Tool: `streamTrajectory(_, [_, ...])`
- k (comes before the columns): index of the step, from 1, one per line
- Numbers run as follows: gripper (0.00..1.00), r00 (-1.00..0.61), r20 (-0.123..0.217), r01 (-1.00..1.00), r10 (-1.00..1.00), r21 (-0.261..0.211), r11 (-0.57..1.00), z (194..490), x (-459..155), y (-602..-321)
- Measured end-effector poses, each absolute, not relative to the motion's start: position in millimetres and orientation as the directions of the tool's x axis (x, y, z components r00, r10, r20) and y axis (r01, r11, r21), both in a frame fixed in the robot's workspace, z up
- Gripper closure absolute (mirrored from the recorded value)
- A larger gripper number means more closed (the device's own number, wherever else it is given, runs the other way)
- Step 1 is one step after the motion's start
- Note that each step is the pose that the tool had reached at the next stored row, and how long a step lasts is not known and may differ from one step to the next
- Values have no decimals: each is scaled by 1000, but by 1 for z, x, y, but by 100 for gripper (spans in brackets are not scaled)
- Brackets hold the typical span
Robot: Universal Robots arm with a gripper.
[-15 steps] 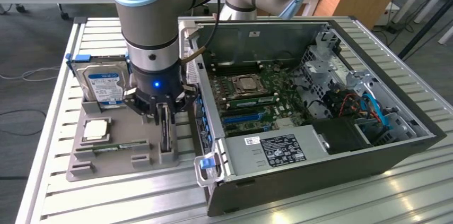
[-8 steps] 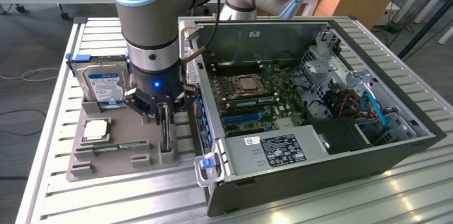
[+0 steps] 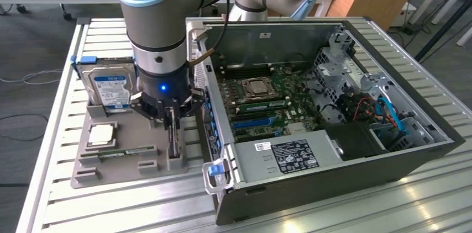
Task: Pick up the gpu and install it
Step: 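Pick up the gpu and move the gpu toward the slot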
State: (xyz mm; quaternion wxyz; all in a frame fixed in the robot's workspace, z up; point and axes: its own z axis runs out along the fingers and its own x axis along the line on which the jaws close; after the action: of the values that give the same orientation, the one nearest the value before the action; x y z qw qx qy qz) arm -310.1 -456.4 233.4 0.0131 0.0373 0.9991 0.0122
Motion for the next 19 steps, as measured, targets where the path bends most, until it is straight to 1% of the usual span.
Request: streamTrajectory(19, [73, -997, -25, 74, 75, 25, 997, 233, -309, -456])
